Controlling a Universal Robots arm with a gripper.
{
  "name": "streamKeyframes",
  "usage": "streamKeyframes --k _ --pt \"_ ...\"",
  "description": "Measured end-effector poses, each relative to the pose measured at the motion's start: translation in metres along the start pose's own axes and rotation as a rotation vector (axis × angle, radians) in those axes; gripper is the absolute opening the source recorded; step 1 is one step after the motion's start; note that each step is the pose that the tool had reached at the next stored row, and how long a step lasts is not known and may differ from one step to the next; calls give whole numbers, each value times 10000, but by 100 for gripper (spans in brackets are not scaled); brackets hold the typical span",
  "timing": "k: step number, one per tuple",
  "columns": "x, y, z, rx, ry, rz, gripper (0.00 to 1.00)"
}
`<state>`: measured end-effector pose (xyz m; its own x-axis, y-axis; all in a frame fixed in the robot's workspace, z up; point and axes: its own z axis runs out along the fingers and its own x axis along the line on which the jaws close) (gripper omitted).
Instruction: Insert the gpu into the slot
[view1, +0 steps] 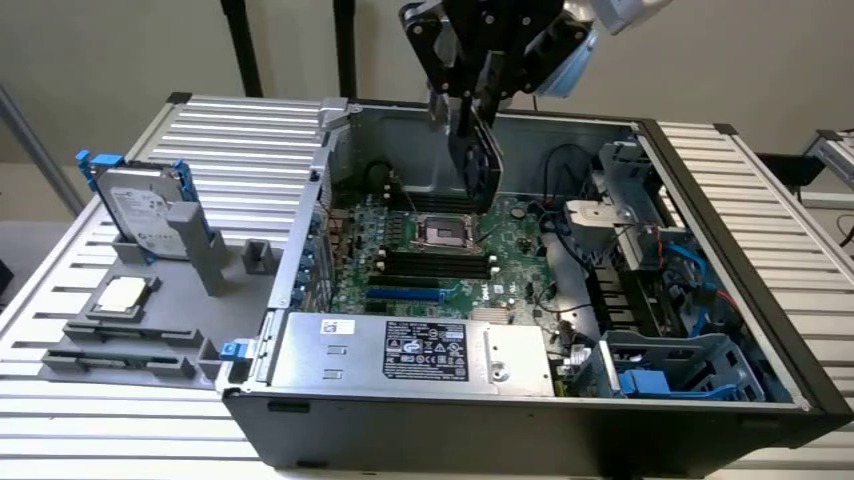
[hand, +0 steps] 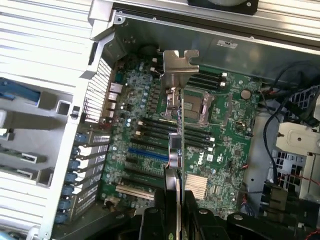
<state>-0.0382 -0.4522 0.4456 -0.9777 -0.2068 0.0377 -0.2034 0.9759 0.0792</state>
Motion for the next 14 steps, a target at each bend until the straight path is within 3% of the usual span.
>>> streamKeyframes --k 14 --pt "-1 -2 26 76 174 -2533 26"
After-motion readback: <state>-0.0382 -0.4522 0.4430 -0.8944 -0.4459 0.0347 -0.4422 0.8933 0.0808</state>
